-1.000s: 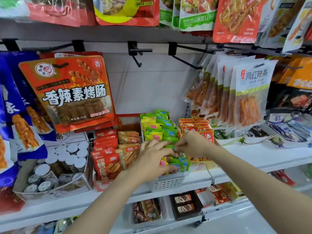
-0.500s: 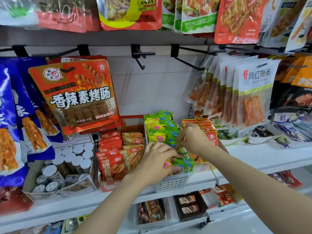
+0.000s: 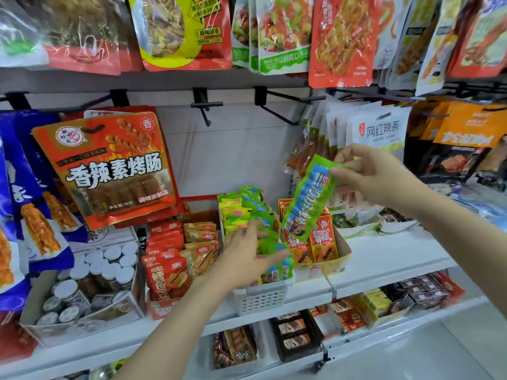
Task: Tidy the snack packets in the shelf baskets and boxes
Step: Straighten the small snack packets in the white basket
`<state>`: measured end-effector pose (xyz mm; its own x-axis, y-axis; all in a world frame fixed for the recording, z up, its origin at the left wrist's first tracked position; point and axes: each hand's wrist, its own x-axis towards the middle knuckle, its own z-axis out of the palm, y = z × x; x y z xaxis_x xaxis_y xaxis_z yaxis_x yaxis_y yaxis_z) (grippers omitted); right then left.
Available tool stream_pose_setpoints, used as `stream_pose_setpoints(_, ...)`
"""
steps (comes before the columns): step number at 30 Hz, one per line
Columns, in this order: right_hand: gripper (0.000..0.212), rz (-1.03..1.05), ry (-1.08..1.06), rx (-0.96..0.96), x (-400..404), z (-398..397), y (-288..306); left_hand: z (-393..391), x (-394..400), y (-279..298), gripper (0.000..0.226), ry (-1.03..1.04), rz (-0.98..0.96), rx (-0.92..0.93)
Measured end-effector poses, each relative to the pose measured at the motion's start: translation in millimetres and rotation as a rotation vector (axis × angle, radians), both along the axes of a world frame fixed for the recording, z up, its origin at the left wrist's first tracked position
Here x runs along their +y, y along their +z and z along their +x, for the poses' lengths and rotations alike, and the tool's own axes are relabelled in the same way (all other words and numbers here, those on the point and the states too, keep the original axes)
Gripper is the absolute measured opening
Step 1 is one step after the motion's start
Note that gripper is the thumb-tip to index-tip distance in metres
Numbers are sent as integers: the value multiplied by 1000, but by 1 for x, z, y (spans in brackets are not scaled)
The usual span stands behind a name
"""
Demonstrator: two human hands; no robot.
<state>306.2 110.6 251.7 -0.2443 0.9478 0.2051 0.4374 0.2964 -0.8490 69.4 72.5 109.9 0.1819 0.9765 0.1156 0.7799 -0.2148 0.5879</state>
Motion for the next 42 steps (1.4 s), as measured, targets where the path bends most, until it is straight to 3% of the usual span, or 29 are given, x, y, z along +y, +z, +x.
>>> stream_pose_setpoints(2, 9, -58, 6, 66, -5, 3, 11, 9, -5, 11, 85, 8, -12, -238)
stream_pose_setpoints(6, 23, -120, -20, 126, -7, 9, 17, 27, -19, 22, 28, 24, -198, -882)
stream_pose_setpoints(9, 18, -152, -41, 158, -7, 10, 13, 28, -25, 24, 5, 87, -274, -1135)
stream_pose_setpoints(13, 5, -176, -91, 217, -6, 10, 7, 25, -30, 20, 8, 54, -385, -1262)
stream_pose_setpoints(19, 9, -228, -93, 274, -2, 12, 1, 20, -36, 15, 28, 58, -395, -1243)
stream_pose_setpoints(21, 13, -250, -69, 316, -2, 13, -1, 20, -39, 15, 30, 22, -489, -1378)
stream_pose_setpoints(24, 11, -247, 22, 418, -1, 9, -8, 27, -49, 20, 52, -147, -790, -1728)
stream_pose_setpoints(26, 8, -228, 82, 484, -1, 6, -13, 33, -52, 23, 55, -214, -888, -1839)
stream_pose_setpoints(29, 9, -199, 93, 544, 1, 5, -19, 38, -53, 23, 57, -209, -840, -1857)
stream_pose_setpoints(31, 9, -196, 68, 542, 3, 8, -21, 38, -53, 22, 46, -165, -778, -1797)
stream_pose_setpoints(33, 15, -229, 52, 474, 5, 12, -22, 40, -52, 20, 35, -69, -623, -1606)
stream_pose_setpoints(36, 36, -365, 87, 379, 5, 19, -22, 43, -50, 14, 39, 107, -330, -1268)
stream_pose_setpoints(39, 46, -379, 139, 320, 5, 21, -26, 43, -51, 6, 34, 166, -136, -1160)
stream_pose_setpoints(42, 55, -268, 125, 225, 6, 15, -29, 44, -52, 3, 35, 135, -71, -1135)
